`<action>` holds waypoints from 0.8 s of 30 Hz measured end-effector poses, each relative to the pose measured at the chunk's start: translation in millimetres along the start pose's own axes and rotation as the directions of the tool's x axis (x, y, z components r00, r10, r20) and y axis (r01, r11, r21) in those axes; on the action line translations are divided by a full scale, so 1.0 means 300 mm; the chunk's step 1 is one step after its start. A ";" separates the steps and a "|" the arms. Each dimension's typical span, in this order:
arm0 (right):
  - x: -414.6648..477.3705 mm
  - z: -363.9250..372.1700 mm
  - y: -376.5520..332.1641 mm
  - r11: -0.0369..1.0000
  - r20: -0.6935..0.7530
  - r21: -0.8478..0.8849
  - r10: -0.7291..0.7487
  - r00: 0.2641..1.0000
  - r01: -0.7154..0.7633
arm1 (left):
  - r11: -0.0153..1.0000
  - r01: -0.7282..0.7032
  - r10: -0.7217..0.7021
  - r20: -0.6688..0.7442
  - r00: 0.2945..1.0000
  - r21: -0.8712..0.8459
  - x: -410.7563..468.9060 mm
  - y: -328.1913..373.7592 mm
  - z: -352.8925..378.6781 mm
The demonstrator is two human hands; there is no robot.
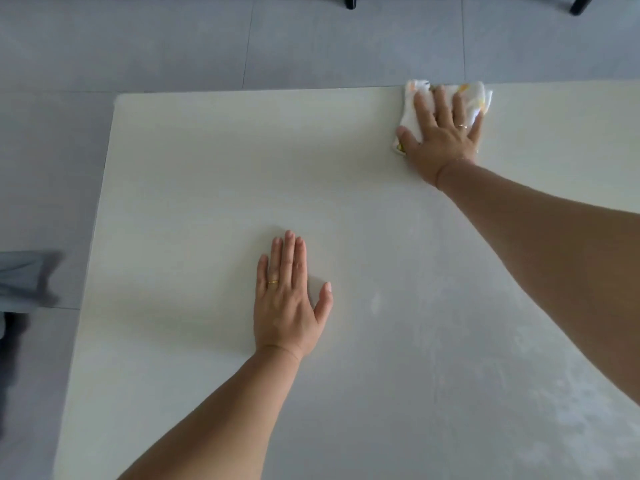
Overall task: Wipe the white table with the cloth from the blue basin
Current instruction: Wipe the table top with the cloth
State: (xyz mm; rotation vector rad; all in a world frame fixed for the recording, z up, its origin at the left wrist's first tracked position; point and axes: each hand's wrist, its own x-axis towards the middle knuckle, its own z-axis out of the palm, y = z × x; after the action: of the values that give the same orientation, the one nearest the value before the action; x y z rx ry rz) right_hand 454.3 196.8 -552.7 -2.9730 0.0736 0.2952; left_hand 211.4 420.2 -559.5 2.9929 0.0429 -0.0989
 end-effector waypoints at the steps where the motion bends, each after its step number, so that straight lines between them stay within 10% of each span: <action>1: -0.006 0.002 -0.028 0.999 -0.003 0.008 0.052 0.999 -0.052 | 1.000 0.003 -0.003 -0.001 1.000 0.008 0.000 0.002 0.002; 8: -0.207 0.050 -0.107 0.885 0.075 -0.077 -0.454 0.888 0.459 | 1.000 0.007 -0.007 0.017 1.000 0.020 -0.003 0.010 -0.007; 14: -0.201 0.013 0.072 0.999 0.035 0.023 0.038 0.999 -0.039 | 0.999 0.007 -0.008 0.014 1.000 0.033 0.000 0.011 -0.003; 20: -0.423 0.063 0.020 0.908 0.098 -0.059 -0.407 0.908 0.414 | 1.000 0.018 -0.019 0.040 0.999 0.008 -0.004 0.020 -0.016; 24: -0.416 0.045 0.157 0.976 0.060 -0.013 -0.216 0.975 0.217 | 0.987 0.159 -0.159 0.001 0.987 -0.034 -0.046 0.062 -0.030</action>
State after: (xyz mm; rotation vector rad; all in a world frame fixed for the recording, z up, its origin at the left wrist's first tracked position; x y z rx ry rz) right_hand 326.5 156.7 -547.9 -2.9533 -0.2596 0.3552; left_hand 198.9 402.7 -546.9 2.9511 0.2812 -0.1121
